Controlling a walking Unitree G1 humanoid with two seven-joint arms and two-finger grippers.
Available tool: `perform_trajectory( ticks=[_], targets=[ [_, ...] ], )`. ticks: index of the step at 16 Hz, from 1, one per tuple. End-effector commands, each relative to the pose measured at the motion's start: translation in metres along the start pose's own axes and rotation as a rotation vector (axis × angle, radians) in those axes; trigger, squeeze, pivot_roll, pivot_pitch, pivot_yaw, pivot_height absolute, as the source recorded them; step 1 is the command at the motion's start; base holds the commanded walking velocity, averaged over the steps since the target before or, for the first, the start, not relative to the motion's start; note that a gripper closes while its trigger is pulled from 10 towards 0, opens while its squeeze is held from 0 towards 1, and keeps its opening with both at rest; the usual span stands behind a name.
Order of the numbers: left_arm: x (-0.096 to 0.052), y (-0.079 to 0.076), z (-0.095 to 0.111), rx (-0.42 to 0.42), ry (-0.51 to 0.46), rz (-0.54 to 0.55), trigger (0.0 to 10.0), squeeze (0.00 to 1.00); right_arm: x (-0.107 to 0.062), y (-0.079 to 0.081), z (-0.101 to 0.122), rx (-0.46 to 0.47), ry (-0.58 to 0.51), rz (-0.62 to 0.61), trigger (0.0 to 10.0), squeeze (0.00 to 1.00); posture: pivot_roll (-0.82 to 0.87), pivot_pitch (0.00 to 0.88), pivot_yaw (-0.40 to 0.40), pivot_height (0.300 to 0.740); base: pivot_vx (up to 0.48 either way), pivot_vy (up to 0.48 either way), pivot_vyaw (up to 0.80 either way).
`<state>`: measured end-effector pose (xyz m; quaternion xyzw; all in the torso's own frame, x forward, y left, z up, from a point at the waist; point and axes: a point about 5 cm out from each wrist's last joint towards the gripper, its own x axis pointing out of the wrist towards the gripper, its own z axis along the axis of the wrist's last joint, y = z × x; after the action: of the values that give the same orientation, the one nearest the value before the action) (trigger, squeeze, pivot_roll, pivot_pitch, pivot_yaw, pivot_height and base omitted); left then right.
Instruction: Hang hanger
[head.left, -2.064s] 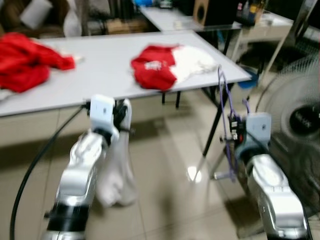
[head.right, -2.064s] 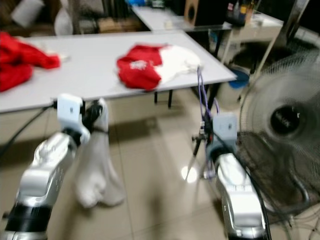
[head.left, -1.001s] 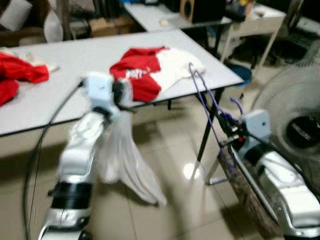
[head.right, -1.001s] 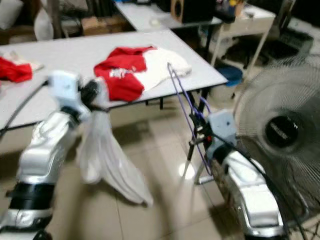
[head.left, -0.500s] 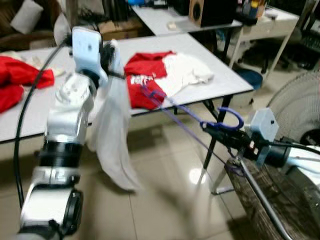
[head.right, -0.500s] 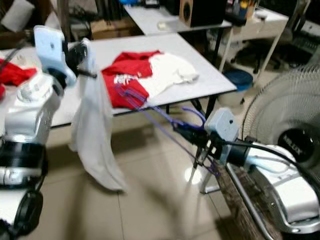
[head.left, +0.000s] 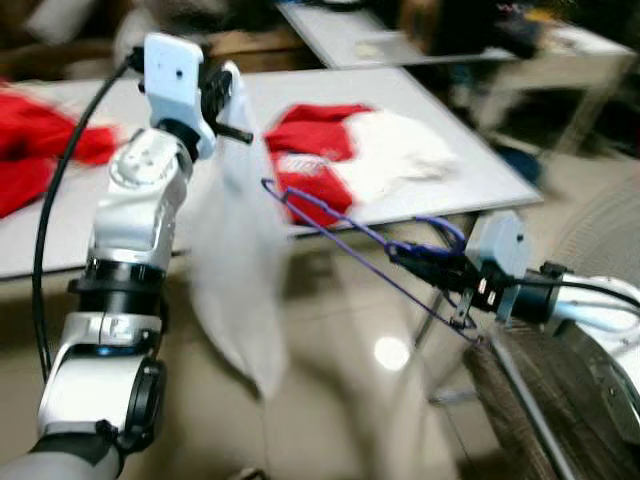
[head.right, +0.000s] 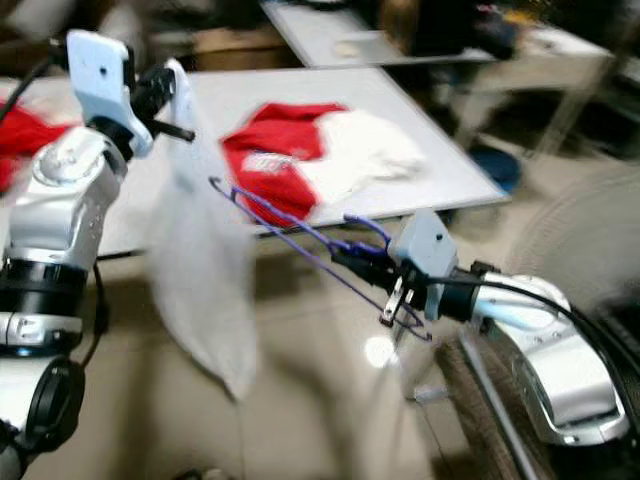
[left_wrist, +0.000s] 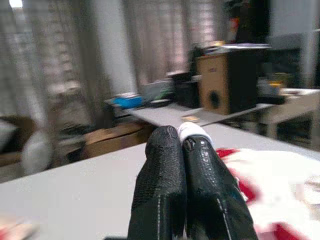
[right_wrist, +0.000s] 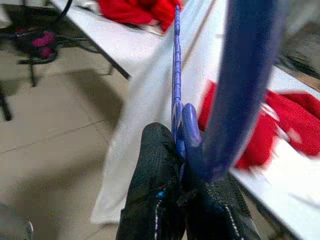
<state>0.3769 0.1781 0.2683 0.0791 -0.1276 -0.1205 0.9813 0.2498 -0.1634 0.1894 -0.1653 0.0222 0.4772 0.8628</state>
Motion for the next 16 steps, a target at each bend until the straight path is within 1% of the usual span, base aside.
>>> perform_trajectory(
  ticks=[1,3,5,7,8,10,11,12,13,15,16],
  targets=[
    [0.001,0.008,0.010,-0.001,-0.036,0.014,10.0,0.00,0.003,0.003,0.004,-0.022,-0.020,0.019,10.0,0.00,-0.12,0.000,-0.007,0.740,0.390,0.000,0.00],
    [0.004,0.000,0.015,-0.011,-0.058,-0.041,10.0,0.00,0.002,0.006,0.004,-0.005,-0.001,0.105,10.0,0.00,-0.13,0.000,-0.002,0.740,0.390,0.000,0.00],
    [0.007,-0.004,0.020,-0.024,-0.082,-0.071,10.0,0.00,0.003,0.009,0.003,-0.007,0.013,0.149,10.0,0.00,-0.13,0.000,0.000,0.740,0.390,0.000,0.00],
    [0.011,-0.017,0.030,-0.045,-0.120,-0.163,10.0,0.00,0.010,0.008,0.002,-0.019,0.019,0.167,10.0,0.00,-0.13,0.000,-0.001,0.740,0.388,0.000,0.00],
    [0.011,-0.020,0.032,-0.055,-0.126,-0.182,10.0,0.00,0.013,0.007,0.002,-0.020,0.019,0.169,10.0,0.00,-0.13,0.000,-0.001,0.740,0.386,0.000,0.00],
    [0.012,-0.034,0.038,-0.084,-0.148,-0.257,10.0,0.00,0.023,0.006,0.002,-0.029,0.020,0.181,10.0,0.00,-0.12,0.000,-0.006,0.740,0.390,0.000,0.00],
    [0.012,-0.037,0.039,-0.089,-0.152,-0.273,10.0,0.00,0.026,0.006,0.003,-0.030,0.021,0.183,10.0,0.00,-0.12,0.000,-0.008,0.740,0.390,0.000,0.00],
    [0.012,-0.048,0.047,-0.123,-0.184,-0.320,10.0,0.00,0.036,0.007,0.002,-0.037,0.028,0.184,10.0,0.00,-0.12,0.000,-0.011,0.740,0.390,0.000,0.00],
    [0.012,-0.057,0.060,-0.161,-0.228,-0.359,10.0,0.00,0.048,0.005,0.000,-0.058,0.054,0.171,10.0,0.00,-0.12,0.000,-0.013,0.740,0.390,0.000,0.00],
    [0.011,-0.058,0.074,-0.183,-0.270,-0.384,10.0,0.00,0.057,-0.001,-0.001,-0.073,0.070,0.137,10.0,0.00,-0.12,0.000,-0.013,0.740,0.390,0.000,0.00],
    [0.010,-0.055,0.080,-0.203,-0.293,-0.393,10.0,0.00,0.061,-0.009,0.000,-0.081,0.073,0.095,10.0,0.00,-0.12,0.000,-0.015,0.740,0.390,0.000,0.00]
  ],
)
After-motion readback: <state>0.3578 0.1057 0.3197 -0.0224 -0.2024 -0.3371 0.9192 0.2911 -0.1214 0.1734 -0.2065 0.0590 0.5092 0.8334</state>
